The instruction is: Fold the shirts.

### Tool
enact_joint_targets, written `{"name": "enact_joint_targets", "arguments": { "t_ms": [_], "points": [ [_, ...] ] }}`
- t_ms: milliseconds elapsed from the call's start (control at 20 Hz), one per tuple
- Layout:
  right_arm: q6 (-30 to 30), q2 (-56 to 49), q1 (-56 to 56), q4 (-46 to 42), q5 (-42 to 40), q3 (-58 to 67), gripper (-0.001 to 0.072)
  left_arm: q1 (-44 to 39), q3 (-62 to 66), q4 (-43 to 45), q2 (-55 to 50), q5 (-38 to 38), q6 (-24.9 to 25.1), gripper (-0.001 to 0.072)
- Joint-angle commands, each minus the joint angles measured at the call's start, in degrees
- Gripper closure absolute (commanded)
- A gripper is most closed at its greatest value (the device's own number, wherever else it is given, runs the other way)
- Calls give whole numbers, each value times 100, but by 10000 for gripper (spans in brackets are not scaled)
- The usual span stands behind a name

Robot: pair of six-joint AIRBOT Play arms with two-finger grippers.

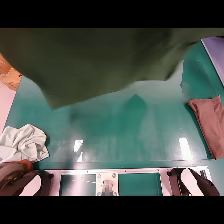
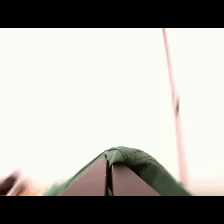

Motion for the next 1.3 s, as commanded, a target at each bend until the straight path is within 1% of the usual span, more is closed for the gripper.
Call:
{"name": "enact_joint_targets", "arguments": {
  "t_ms": [0, 150, 250, 350, 450, 650, 800, 900, 1000, 1100, 1250],
  "points": [
    [118, 575, -385, -59, -789, 1235, 701, 0, 1095, 37, 254, -76, -94, 687],
    [317, 546, -385, -308, -761, 1322, 700, 0, 922, 219, 326, -363, -96, 687],
    [315, 492, -382, -369, -658, 1054, 700, 0, 514, 289, 326, -417, -94, 687],
    [313, 444, -378, -372, -538, 540, 700, 0, -131, 369, 284, -409, -83, 687],
    [236, 317, -232, -376, -457, -205, 700, 0, -772, 337, 114, -400, 66, 687],
    [-367, -304, 717, -433, -535, -1851, 700, -7, -1956, 11, -761, -179, 422, 688],
    [-361, -1235, 1292, -654, -1220, -2900, 700, -7, -2632, -267, -1827, 240, 743, 687],
    [-378, -2070, 1552, -651, -1615, -3195, 700, -59, -2874, -535, -2684, 597, 1029, 687],
    [-507, -2970, 1797, -551, -1921, -3195, 700, -306, -2879, -745, -3554, 1062, 1335, 687],
    [-507, -3757, 2004, -411, -2197, -3067, 700, -625, -2876, -1036, -4247, 1799, 1681, 687],
    [-505, -4597, 2085, -330, -2258, -2583, 700, -850, -2876, -1222, -4664, 2752, 1869, 687]
  ]
}}
